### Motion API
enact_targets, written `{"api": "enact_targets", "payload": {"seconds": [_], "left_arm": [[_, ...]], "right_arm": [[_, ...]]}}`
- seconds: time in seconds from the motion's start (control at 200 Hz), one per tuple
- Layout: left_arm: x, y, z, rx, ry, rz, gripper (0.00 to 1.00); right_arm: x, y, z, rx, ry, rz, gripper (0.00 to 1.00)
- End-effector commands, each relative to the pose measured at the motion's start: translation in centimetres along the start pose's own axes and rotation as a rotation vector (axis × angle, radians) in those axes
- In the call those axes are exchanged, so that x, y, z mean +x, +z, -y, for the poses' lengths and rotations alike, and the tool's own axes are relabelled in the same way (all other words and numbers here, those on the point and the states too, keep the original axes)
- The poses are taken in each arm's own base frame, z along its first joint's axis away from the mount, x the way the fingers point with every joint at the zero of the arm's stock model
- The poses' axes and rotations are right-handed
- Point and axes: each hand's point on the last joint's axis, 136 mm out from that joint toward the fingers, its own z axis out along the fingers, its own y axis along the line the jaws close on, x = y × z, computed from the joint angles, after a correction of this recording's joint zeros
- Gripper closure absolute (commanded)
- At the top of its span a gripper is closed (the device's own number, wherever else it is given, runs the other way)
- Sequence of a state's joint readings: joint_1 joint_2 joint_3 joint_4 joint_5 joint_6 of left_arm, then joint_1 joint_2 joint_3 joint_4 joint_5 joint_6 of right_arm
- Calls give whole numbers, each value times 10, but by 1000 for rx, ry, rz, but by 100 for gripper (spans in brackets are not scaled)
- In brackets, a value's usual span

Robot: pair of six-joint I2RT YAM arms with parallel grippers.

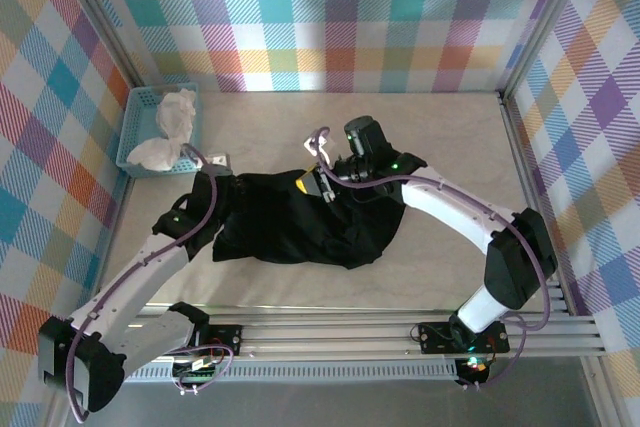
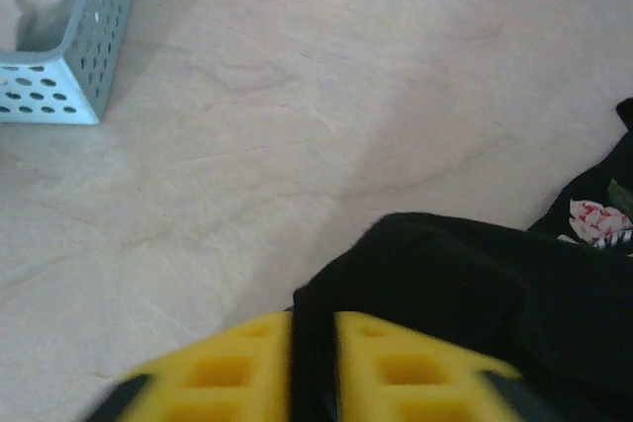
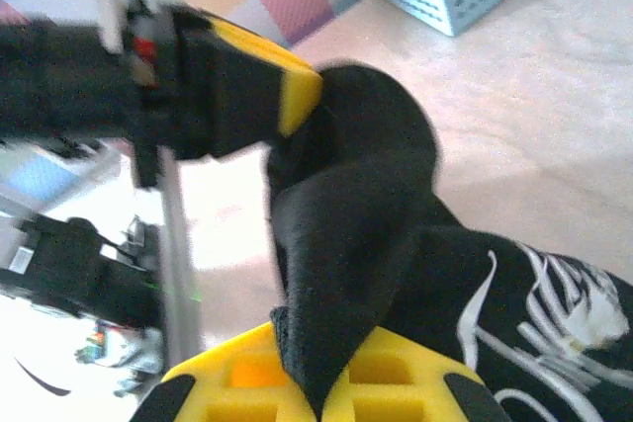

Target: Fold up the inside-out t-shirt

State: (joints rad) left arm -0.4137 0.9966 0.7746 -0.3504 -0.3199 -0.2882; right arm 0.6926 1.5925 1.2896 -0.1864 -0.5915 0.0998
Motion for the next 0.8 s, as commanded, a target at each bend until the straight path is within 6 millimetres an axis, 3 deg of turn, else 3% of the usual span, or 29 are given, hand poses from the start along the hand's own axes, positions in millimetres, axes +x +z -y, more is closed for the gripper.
{"api": "enact_targets", "payload": {"seconds": [0.0,0.145,0.28,0.46,0.61,0.68,0.795], "left_arm": [[-20,-19,12,107,-71,87,56],[2,-48,52,423,-156,101,37],[27,-62,92,637,-179,52,30],[51,-49,147,676,-101,-36,23],[57,-17,163,586,-88,-54,20],[54,-5,169,571,-87,-36,27],[39,-4,183,630,-56,36,66]], "right_arm": [[-32,2,-8,-137,182,64,99],[-44,8,5,-168,280,86,99],[-52,10,9,-166,322,104,99],[-57,14,16,-152,380,129,99],[-57,15,18,-147,408,136,100],[-56,13,18,-141,412,138,100],[-50,7,25,-92,418,127,97]]}}
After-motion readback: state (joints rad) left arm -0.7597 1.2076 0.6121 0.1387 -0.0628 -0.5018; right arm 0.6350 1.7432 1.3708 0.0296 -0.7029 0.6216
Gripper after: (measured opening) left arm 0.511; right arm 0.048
